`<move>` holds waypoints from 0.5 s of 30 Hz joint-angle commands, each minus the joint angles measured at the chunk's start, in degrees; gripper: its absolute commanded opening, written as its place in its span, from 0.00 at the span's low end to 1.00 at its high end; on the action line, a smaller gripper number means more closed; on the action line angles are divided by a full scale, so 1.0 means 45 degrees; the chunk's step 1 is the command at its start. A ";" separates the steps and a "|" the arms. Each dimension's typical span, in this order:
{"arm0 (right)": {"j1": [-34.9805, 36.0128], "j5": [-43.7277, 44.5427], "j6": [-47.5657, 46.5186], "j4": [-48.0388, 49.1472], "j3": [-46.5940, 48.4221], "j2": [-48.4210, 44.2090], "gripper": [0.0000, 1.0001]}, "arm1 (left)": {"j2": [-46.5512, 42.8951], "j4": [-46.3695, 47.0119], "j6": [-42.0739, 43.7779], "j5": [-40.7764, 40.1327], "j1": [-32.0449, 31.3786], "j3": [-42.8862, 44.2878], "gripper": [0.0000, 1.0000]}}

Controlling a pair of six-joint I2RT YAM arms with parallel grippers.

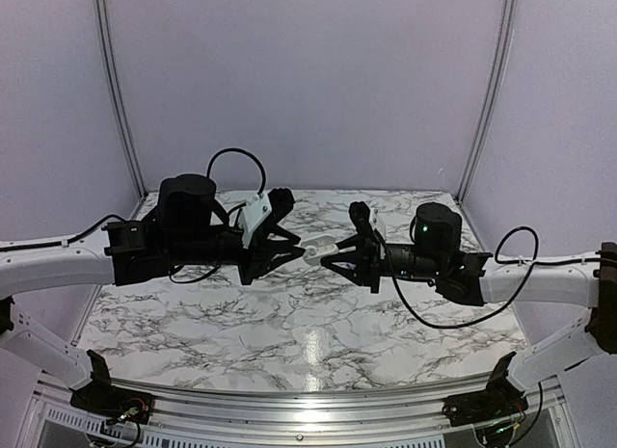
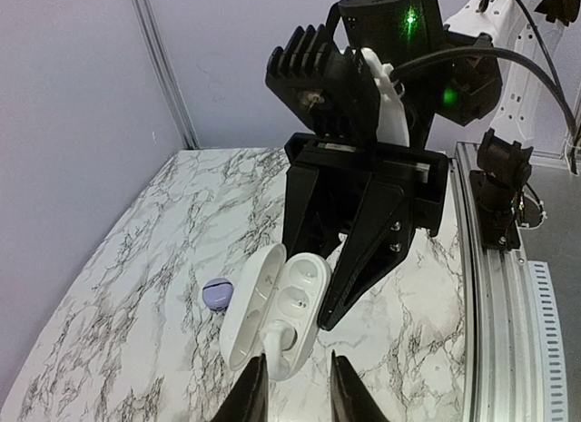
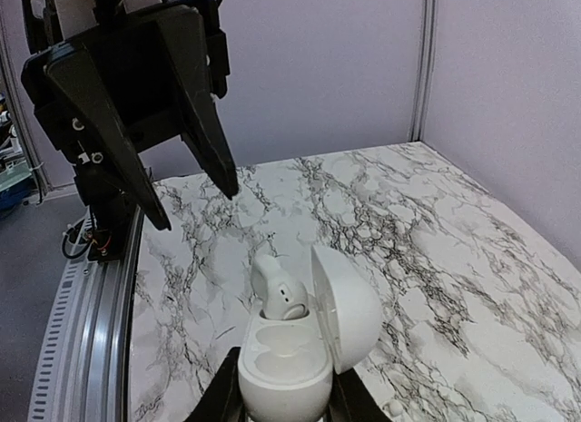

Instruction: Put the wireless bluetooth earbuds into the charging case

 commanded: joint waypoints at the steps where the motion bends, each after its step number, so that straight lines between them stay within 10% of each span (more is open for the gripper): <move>1: 0.0088 0.0159 -0.0197 -0.0619 0.0661 0.0062 0.00 | 0.0327 -0.1519 0.0511 -0.0237 0.0037 0.0569 0.26; 15: 0.0371 0.0027 -0.0177 -0.0687 0.0784 0.0378 0.00 | 0.0967 -0.1959 0.0738 -0.0422 0.0037 0.1004 0.28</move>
